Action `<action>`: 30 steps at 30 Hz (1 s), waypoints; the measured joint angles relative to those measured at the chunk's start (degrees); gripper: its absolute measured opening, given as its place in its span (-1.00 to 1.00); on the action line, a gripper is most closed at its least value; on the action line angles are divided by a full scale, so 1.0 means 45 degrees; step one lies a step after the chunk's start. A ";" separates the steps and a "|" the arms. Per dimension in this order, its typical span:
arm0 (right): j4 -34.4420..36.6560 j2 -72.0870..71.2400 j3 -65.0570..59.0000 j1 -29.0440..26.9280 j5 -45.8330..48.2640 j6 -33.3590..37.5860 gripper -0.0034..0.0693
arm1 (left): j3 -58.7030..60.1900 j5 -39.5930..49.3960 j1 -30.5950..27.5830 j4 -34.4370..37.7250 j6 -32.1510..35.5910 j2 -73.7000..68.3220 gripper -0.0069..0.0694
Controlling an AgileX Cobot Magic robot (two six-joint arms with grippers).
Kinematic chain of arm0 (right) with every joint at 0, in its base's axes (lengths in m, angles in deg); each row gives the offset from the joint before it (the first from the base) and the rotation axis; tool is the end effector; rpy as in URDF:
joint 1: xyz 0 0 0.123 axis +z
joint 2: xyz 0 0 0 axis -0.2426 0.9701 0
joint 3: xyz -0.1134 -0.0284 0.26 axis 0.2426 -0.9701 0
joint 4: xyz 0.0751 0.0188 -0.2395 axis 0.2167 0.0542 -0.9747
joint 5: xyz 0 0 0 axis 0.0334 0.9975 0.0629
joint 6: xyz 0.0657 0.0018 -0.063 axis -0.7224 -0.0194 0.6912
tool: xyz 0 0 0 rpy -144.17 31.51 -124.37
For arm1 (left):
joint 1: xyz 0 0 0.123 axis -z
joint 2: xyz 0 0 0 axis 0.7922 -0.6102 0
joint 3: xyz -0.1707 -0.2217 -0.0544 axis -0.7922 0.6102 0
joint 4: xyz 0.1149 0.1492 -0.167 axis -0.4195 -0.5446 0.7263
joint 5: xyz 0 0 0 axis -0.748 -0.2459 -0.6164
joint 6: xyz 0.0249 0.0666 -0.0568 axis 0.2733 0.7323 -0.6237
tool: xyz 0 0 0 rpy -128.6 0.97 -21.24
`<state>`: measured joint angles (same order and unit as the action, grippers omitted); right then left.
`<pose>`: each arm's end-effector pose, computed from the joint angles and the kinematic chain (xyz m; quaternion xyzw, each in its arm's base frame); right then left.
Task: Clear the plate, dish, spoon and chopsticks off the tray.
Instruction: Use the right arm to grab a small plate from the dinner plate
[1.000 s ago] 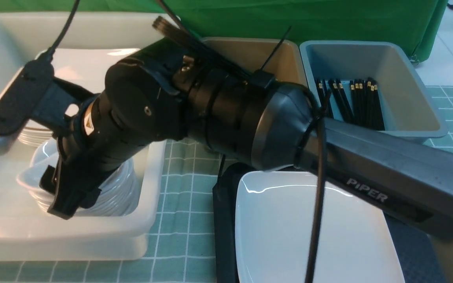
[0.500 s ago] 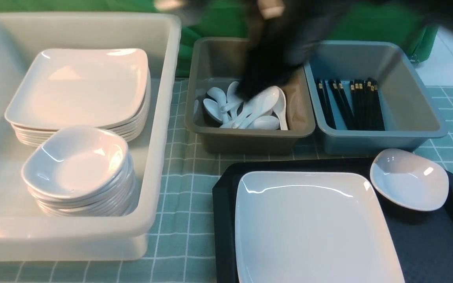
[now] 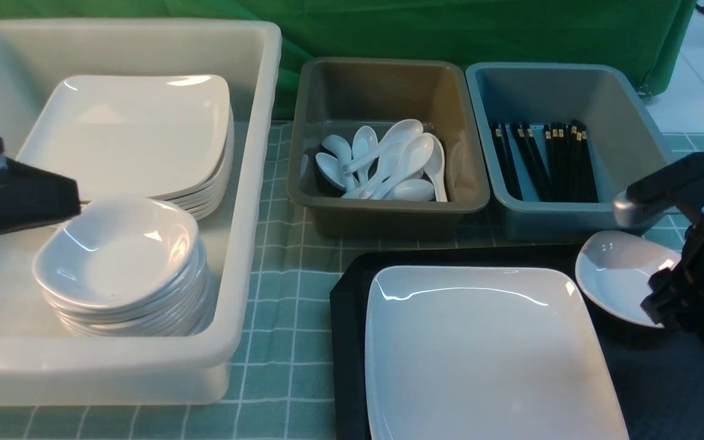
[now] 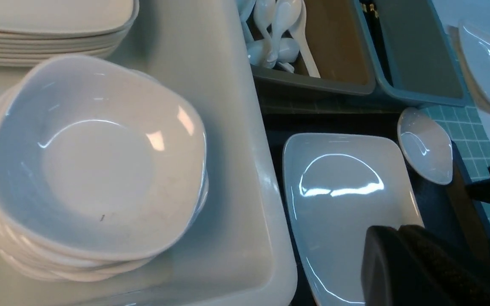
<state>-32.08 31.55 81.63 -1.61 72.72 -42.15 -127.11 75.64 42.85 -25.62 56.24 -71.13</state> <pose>0.3039 0.0511 0.2301 -0.2444 0.9415 -0.0956 0.2114 0.1618 -0.0225 0.3784 0.0217 0.8934 -0.2327 0.3836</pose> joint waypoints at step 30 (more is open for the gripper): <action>-0.0804 0.2667 -0.0111 0.0338 -0.3184 -0.0055 -0.48 | 0.0000 -0.1742 0.5031 -0.5994 -0.4342 -0.1736 -0.82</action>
<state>-35.70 43.55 81.13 -0.09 58.40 -42.39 -127.11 67.80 65.49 -52.59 36.70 -78.94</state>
